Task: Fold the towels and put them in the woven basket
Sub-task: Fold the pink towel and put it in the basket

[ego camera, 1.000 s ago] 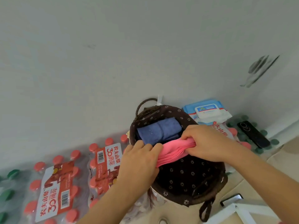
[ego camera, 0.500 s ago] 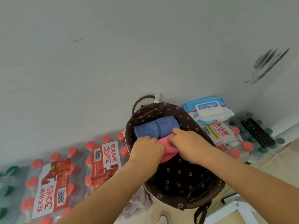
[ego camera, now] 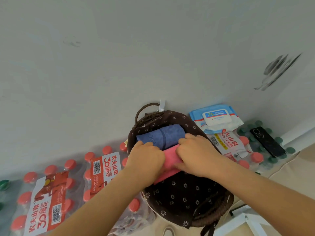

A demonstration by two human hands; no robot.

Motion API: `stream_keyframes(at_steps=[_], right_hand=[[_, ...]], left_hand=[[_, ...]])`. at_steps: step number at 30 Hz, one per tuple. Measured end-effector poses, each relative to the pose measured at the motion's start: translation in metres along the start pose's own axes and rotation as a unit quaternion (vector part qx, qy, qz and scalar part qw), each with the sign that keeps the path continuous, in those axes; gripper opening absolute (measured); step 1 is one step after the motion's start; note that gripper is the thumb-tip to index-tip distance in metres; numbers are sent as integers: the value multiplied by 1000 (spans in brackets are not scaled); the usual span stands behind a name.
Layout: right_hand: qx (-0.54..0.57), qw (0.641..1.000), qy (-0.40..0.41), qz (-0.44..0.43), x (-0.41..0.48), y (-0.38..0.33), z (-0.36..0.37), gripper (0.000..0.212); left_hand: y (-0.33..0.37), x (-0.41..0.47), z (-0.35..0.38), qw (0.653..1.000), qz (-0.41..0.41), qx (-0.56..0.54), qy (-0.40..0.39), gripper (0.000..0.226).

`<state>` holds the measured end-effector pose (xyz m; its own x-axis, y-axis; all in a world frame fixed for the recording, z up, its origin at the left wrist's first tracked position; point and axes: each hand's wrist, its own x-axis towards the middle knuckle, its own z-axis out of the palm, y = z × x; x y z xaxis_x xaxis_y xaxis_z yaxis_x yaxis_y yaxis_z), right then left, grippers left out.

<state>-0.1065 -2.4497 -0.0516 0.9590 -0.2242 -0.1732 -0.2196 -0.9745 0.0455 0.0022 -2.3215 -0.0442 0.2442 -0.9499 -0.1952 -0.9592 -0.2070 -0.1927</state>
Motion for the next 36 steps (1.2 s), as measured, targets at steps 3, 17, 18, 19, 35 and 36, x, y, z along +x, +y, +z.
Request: stream_keyframes(at_steps=[3,17,18,19,35,36], right_hand=[[62,998,22,-7,6,-1,-2,35],[120,990,-56,43,21,0,17,79],[111,991,-58,39,22,-2,17,78],[107,992,-59,38,23,-3,17,78],[217,972,-91,21,-18,0,6,39],[225,971,-71,38,-21,-2,5,39]], left_hand=[[1,-2,4,998,-5,-48,37,20],[5,19,21,983,-7,-43,-176,82],[4,19,22,983,-4,-43,-181,83],[2,20,24,982,-2,-41,-184,85],[-18,-3,-3,996,55,-34,-60,25],[-17,-3,-4,997,54,-46,-39,27]])
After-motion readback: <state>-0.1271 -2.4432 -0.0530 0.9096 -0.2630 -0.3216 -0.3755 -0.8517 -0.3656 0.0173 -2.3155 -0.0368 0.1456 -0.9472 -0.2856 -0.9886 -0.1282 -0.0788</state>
